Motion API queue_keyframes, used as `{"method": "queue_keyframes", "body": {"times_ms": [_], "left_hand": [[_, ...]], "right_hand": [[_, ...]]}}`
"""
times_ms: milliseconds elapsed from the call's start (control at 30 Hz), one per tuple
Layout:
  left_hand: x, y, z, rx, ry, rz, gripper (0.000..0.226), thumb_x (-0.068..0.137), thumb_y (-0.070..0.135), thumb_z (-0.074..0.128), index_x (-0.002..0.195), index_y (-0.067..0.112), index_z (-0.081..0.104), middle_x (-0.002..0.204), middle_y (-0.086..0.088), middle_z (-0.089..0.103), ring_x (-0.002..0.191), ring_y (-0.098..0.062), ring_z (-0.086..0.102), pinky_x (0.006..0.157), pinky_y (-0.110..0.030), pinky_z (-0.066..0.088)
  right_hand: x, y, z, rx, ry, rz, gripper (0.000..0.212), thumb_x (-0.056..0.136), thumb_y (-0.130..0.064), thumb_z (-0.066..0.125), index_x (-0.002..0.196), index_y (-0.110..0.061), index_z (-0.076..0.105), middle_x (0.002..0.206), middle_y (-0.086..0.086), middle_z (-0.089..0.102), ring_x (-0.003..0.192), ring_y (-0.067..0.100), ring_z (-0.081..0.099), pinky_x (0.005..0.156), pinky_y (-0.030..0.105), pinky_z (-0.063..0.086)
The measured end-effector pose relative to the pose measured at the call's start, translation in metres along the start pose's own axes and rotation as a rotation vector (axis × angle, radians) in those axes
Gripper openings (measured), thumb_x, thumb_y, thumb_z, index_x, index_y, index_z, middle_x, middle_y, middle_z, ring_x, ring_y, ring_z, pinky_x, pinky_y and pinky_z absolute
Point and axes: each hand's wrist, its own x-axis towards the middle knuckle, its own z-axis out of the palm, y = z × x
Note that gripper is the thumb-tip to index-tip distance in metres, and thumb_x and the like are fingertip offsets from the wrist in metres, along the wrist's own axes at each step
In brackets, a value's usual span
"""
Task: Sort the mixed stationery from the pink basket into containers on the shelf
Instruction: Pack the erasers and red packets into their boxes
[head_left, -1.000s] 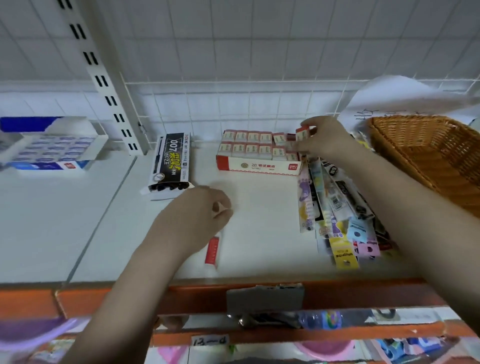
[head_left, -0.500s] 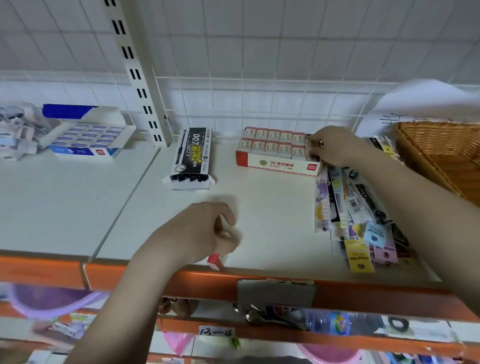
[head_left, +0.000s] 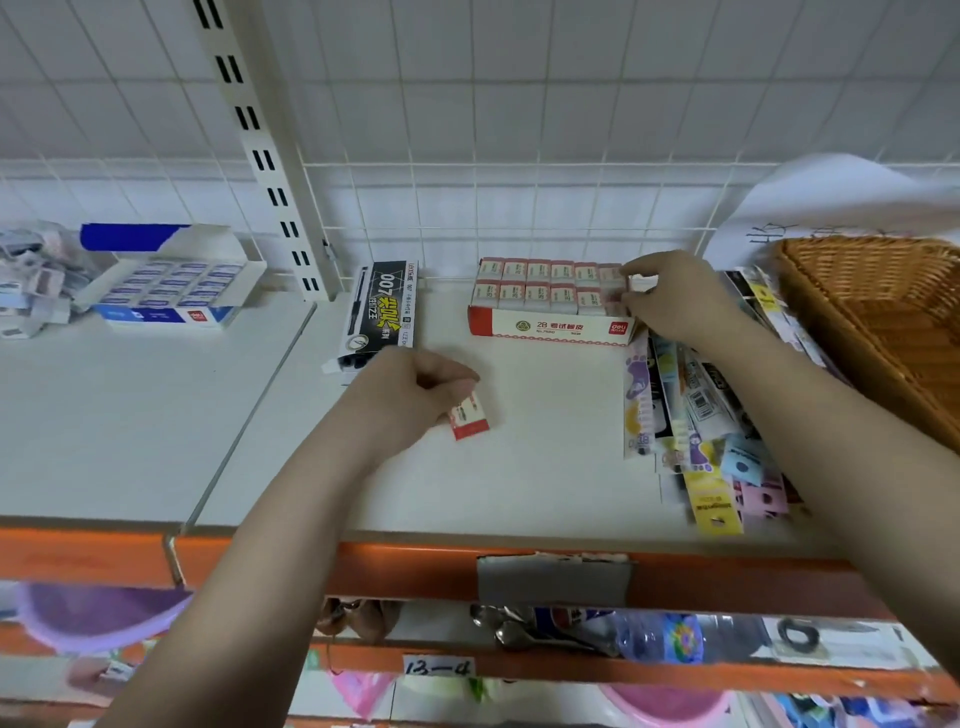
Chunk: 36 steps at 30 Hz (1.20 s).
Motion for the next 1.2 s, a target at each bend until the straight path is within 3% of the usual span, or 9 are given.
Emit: {"method": "queue_keyframes", "body": {"times_ms": [133, 267, 400, 533, 633, 767, 900, 1033, 1200], "left_hand": [[0.023, 0.030, 0.011, -0.282, -0.065, 0.046, 0.018, 0.092, -0.003, 0.053, 0.092, 0.008, 0.068, 0.080, -0.010, 0.059, 0.073, -0.013, 0.062, 0.067, -0.013, 0.055], [0.041, 0.064, 0.037, -0.350, -0.090, 0.183, 0.017, 0.086, 0.002, 0.064, 0.080, 0.018, 0.067, 0.061, 0.011, 0.066, 0.062, -0.004, 0.060, 0.067, -0.019, 0.055], [0.063, 0.083, 0.060, -0.153, -0.007, 0.341, 0.011, 0.088, 0.023, 0.063, 0.081, 0.027, 0.072, 0.077, 0.016, 0.069, 0.077, -0.003, 0.063, 0.077, -0.022, 0.051], [0.092, 0.062, 0.061, 0.468, 0.061, 0.500, 0.029, 0.096, 0.028, 0.050, 0.117, 0.016, 0.066, 0.120, 0.001, 0.064, 0.110, -0.018, 0.058, 0.093, -0.022, 0.038], [0.107, 0.034, 0.061, 0.712, -0.092, 0.453, 0.038, 0.097, 0.026, 0.048, 0.134, 0.019, 0.053, 0.142, -0.002, 0.047, 0.132, -0.019, 0.041, 0.108, -0.028, 0.027], [0.112, 0.024, 0.060, 0.803, -0.022, 0.499, 0.040, 0.099, 0.017, 0.045, 0.138, 0.021, 0.048, 0.147, 0.002, 0.041, 0.137, -0.019, 0.034, 0.111, -0.028, 0.022], [0.117, 0.022, 0.060, 0.787, 0.035, 0.459, 0.037, 0.099, 0.017, 0.046, 0.134, 0.024, 0.053, 0.143, 0.004, 0.047, 0.133, -0.017, 0.039, 0.108, -0.028, 0.029], [0.116, 0.022, 0.061, 0.757, 0.050, 0.426, 0.036, 0.099, 0.017, 0.046, 0.133, 0.026, 0.054, 0.143, 0.006, 0.047, 0.133, -0.017, 0.039, 0.106, -0.028, 0.029], [0.117, 0.020, 0.060, 0.699, 0.060, 0.416, 0.035, 0.099, 0.015, 0.046, 0.131, 0.025, 0.056, 0.139, 0.006, 0.051, 0.130, -0.014, 0.042, 0.100, -0.022, 0.031]], "right_hand": [[-0.049, -0.015, -0.020, 0.286, -0.087, -0.035, 0.024, 0.091, -0.030, 0.060, 0.113, -0.024, 0.066, 0.101, -0.004, 0.069, 0.087, 0.009, 0.064, 0.068, 0.012, 0.045], [-0.088, -0.032, -0.020, 0.681, -0.283, -0.016, 0.018, 0.088, -0.030, 0.063, 0.106, -0.026, 0.064, 0.088, -0.002, 0.072, 0.078, 0.004, 0.067, 0.070, 0.018, 0.054], [-0.089, -0.020, -0.017, 0.962, -0.044, 0.153, 0.002, 0.088, -0.012, 0.064, 0.089, -0.014, 0.065, 0.079, 0.008, 0.067, 0.065, 0.006, 0.065, 0.055, 0.018, 0.052], [-0.077, -0.005, -0.036, 1.125, 0.119, 0.169, 0.004, 0.091, -0.003, 0.058, 0.090, -0.006, 0.061, 0.082, 0.010, 0.063, 0.065, 0.008, 0.065, 0.059, 0.016, 0.054], [-0.063, -0.001, -0.047, 1.014, 0.125, 0.155, 0.008, 0.091, -0.007, 0.059, 0.098, -0.005, 0.063, 0.078, 0.003, 0.063, 0.061, 0.005, 0.061, 0.054, 0.015, 0.050], [-0.027, 0.001, -0.036, 0.624, 0.050, 0.136, 0.021, 0.089, -0.018, 0.064, 0.110, -0.013, 0.062, 0.089, 0.007, 0.069, 0.063, 0.012, 0.058, 0.053, 0.019, 0.045], [0.001, 0.003, -0.020, 0.281, -0.018, 0.023, 0.019, 0.093, -0.017, 0.058, 0.109, -0.013, 0.068, 0.092, 0.004, 0.065, 0.061, 0.007, 0.057, 0.056, 0.014, 0.045], [0.016, 0.007, -0.020, 0.245, -0.096, 0.052, 0.020, 0.093, -0.013, 0.058, 0.109, -0.009, 0.069, 0.097, 0.014, 0.070, 0.073, 0.022, 0.063, 0.077, 0.033, 0.057], [0.024, 0.010, -0.024, 0.274, -0.147, 0.052, 0.022, 0.091, -0.007, 0.059, 0.111, -0.004, 0.067, 0.093, 0.015, 0.068, 0.063, 0.011, 0.059, 0.063, 0.014, 0.053]]}}
